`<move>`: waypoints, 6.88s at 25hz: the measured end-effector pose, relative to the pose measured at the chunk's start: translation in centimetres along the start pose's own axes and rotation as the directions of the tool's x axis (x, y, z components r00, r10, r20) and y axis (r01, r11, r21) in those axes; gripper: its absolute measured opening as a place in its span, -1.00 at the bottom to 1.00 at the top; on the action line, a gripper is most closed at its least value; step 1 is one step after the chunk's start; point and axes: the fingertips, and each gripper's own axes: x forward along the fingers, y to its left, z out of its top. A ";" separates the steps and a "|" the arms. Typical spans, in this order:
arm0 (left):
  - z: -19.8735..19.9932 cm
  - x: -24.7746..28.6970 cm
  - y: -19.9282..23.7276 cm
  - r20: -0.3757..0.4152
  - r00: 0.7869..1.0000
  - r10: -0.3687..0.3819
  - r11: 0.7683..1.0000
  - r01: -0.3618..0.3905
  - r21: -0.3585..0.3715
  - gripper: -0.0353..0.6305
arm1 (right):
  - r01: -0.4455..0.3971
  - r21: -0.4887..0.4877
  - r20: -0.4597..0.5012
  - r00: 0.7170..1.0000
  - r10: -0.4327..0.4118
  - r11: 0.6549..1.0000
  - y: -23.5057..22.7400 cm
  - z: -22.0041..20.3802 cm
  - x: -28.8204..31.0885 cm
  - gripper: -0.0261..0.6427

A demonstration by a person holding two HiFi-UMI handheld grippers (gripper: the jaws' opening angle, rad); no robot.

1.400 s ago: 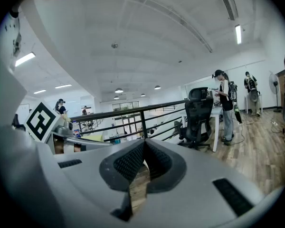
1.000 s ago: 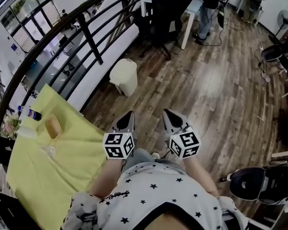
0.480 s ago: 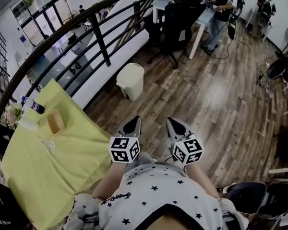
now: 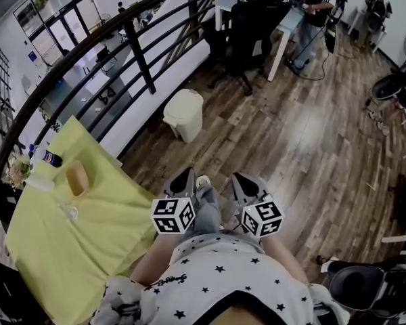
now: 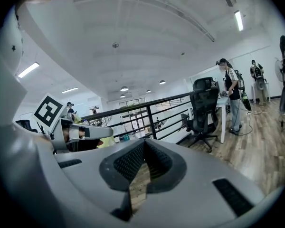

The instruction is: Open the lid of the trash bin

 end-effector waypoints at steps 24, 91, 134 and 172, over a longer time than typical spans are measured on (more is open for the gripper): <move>8.3 21.8 5.8 -0.032 0.998 -0.048 0.998 0.047 -0.045 -0.86 | 0.019 -0.038 -0.016 1.000 -0.020 0.999 -12.9 9.2 17.1 -0.94; -0.3 51.3 36.3 -0.200 0.868 0.454 0.798 -0.496 -0.342 -0.86 | -0.438 -0.120 -0.509 0.797 0.324 0.891 -29.8 -5.8 71.3 -0.94; -12.9 53.9 44.3 -0.393 0.836 0.384 0.735 -0.534 -0.418 -0.86 | -0.440 -0.240 -0.764 0.635 0.111 0.865 -36.1 -27.6 87.2 -0.94; -13.0 48.2 40.4 -0.334 0.763 0.554 0.646 -0.647 -0.405 -0.88 | -0.475 -0.214 -0.763 0.627 0.158 0.853 -35.3 -26.6 82.8 -0.94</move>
